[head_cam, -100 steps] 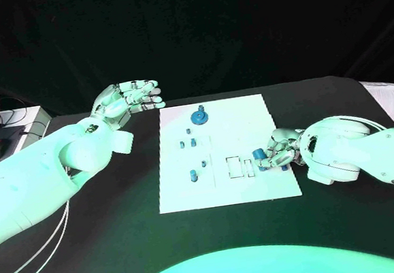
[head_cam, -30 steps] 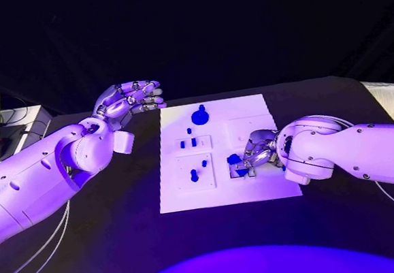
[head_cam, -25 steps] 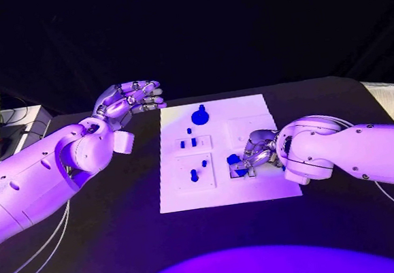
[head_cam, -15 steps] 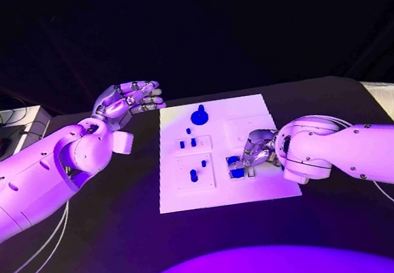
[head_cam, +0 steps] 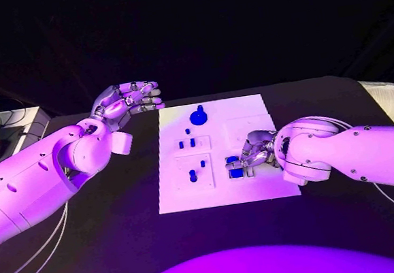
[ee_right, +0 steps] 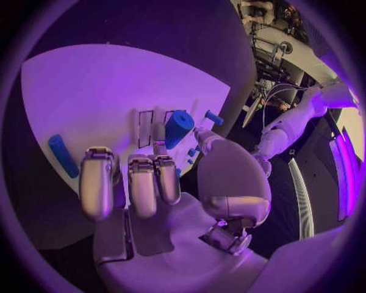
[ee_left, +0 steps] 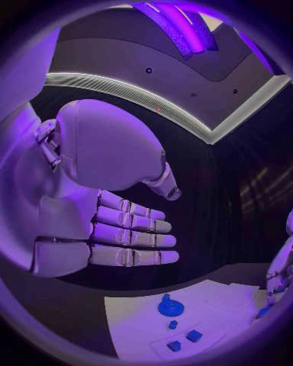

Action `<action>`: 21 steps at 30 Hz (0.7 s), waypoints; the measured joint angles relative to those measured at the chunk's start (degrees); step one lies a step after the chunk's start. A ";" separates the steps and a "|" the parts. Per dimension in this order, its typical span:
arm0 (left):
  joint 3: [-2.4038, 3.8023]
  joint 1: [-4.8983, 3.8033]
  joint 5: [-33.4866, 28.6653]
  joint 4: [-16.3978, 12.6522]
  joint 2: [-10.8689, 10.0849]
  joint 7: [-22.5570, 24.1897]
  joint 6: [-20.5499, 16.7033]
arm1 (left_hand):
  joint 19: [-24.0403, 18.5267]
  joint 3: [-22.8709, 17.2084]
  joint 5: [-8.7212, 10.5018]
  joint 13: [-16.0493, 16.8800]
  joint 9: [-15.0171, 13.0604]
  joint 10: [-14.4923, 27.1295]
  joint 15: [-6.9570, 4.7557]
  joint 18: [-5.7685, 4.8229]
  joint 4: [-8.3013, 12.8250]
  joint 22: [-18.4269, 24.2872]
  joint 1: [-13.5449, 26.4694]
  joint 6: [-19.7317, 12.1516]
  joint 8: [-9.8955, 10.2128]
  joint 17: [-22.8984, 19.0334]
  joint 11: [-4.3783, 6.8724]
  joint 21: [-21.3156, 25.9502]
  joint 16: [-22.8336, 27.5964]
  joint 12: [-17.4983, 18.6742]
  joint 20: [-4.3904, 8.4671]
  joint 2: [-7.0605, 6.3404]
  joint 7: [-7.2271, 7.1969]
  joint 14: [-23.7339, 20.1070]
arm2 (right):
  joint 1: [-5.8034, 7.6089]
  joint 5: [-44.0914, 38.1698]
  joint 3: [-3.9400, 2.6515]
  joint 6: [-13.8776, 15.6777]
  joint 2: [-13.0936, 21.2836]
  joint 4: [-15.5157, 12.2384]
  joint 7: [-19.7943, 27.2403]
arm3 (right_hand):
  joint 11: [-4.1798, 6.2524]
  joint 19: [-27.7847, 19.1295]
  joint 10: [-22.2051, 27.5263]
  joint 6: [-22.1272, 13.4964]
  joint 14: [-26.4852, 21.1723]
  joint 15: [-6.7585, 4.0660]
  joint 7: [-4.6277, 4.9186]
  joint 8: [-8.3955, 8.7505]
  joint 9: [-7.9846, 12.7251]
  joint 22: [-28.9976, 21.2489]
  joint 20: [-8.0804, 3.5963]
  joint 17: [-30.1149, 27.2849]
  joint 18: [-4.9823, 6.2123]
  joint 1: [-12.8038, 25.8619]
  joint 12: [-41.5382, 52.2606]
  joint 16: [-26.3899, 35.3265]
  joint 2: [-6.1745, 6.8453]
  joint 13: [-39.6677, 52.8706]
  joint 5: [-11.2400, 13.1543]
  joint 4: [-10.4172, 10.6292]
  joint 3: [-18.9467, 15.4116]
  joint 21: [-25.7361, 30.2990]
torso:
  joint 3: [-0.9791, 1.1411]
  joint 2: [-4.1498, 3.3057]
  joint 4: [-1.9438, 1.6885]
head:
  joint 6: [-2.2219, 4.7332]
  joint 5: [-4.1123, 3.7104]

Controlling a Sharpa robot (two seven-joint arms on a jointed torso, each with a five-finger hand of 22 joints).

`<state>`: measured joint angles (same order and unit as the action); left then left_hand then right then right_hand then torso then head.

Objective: Assemble the parts on the task board

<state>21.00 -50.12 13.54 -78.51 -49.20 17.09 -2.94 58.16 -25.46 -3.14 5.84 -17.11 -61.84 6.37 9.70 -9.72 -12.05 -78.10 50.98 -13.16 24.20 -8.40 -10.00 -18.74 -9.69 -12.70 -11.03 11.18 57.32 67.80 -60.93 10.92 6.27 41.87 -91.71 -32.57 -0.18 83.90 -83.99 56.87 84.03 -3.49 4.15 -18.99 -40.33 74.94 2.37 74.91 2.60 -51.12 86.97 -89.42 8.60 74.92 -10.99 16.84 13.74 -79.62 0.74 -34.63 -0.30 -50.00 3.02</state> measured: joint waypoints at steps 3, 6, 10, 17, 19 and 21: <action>0.00 0.00 0.00 0.01 0.00 -0.01 0.02 | 0.00 0.00 0.00 0.00 0.00 0.00 0.00 0.00 0.00 0.00 0.00 0.00 0.00 0.00 0.00 0.00 0.00 0.00 0.00 0.00 0.00 0.00 | -0.08 -0.11 0.00 0.29 0.90 -1.06 0.08 | 0.00 0.00 0.00 0.00 0.00 0.00 0.00 0.00 -0.08 0.00 0.00 0.00 0.00 0.00 0.00 0.00 0.00 0.00 -0.42 -0.16 -0.16 0.00 | 0.03 -0.02 -0.02 | 0.00 0.03; 0.00 0.00 0.00 0.03 -0.02 -0.02 0.03 | 0.00 0.01 0.00 0.00 0.00 0.00 0.00 0.00 -0.01 0.03 0.00 0.00 0.00 0.01 0.00 0.00 0.00 0.00 0.00 0.00 0.00 0.00 | -0.11 -0.30 -0.03 0.70 2.29 -2.42 0.25 | 0.00 0.00 0.00 0.17 0.00 0.00 -0.17 0.00 -0.31 0.00 0.00 0.00 0.00 -2.23 0.00 0.00 0.01 -0.01 -0.66 -0.68 -0.71 -0.18 | 0.03 -0.03 -0.02 | 0.00 0.12; 0.00 0.00 -0.01 0.03 -0.08 -0.04 0.06 | 0.00 0.16 0.00 -0.01 0.00 0.00 0.00 0.00 -0.16 0.09 0.00 0.00 0.00 0.07 0.00 0.00 0.00 0.00 0.00 0.00 0.00 0.00 | -0.07 -0.62 -0.15 1.36 4.62 -4.47 0.72 | 0.22 0.21 0.02 0.87 -0.09 -0.35 -0.42 -0.03 -0.67 -0.01 -0.21 0.00 0.00 -6.51 0.00 -0.19 0.69 -0.01 0.20 -0.76 -1.74 -0.74 | 0.01 -0.04 0.00 | 0.00 0.20; 0.00 0.00 -0.01 0.09 -0.12 -0.14 0.14 | 0.00 0.16 0.00 -0.01 0.00 0.00 0.00 0.00 -0.16 0.09 -0.23 0.00 0.00 0.07 0.00 0.22 0.00 0.00 0.00 0.23 0.00 0.00 | 0.22 -1.20 -0.44 2.08 6.89 -6.72 1.83 | 0.43 0.12 0.00 1.49 -0.01 -0.44 -0.68 -0.52 -1.03 -0.01 -0.31 0.00 0.00 -8.08 0.26 -0.23 1.13 -0.01 1.17 -0.33 -3.16 -1.00 | 0.01 0.02 0.10 | 0.00 0.35; 0.00 0.00 -0.01 0.11 -0.10 -0.17 0.18 | 0.00 0.16 0.00 -0.01 -0.01 0.00 0.00 0.00 -0.16 0.09 -0.23 0.00 0.00 0.07 0.00 0.22 0.00 0.00 0.00 0.23 0.00 0.00 | 0.25 -1.32 -0.46 2.01 7.12 -6.85 2.06 | 0.43 0.00 0.00 1.50 -0.01 -0.44 -0.68 -0.79 -1.11 -0.01 -0.42 0.00 0.00 -8.65 0.26 -0.23 1.10 -0.01 1.93 -0.31 -3.80 -1.00 | 0.01 0.03 0.09 | 0.00 0.35; 0.00 0.00 -0.01 0.12 -0.07 -0.20 0.20 | 0.00 0.16 0.00 0.02 -0.01 0.00 0.00 0.00 -0.16 0.13 -0.23 0.00 0.00 0.06 0.00 0.22 0.00 0.00 0.00 0.23 0.00 0.00 | 0.26 -1.39 -0.48 1.83 7.21 -6.86 2.22 | 0.43 0.01 0.00 1.50 -0.01 -0.44 -0.68 -0.90 -1.18 -0.02 -0.42 0.00 0.00 -10.07 0.26 -0.23 0.96 -0.01 2.49 -0.58 -4.22 -1.23 | 0.01 0.04 0.07 | 0.00 0.35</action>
<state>21.00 -50.12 13.53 -78.39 -49.27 16.89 -2.74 58.15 -25.30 -3.14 5.86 -17.11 -61.84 6.37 9.70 -9.88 -11.92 -78.33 50.99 -13.16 24.26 -8.40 -9.78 -18.74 -9.69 -12.69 -10.79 11.18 57.32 68.06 -62.32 10.44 8.10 49.09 -98.57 -30.35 0.24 83.90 -83.99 58.37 84.02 -3.92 3.47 -19.89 -41.51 74.92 1.95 74.91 2.60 -61.19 87.23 -89.64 9.56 74.91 -8.50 16.26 9.52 -80.85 0.74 -34.59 -0.24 -50.00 3.37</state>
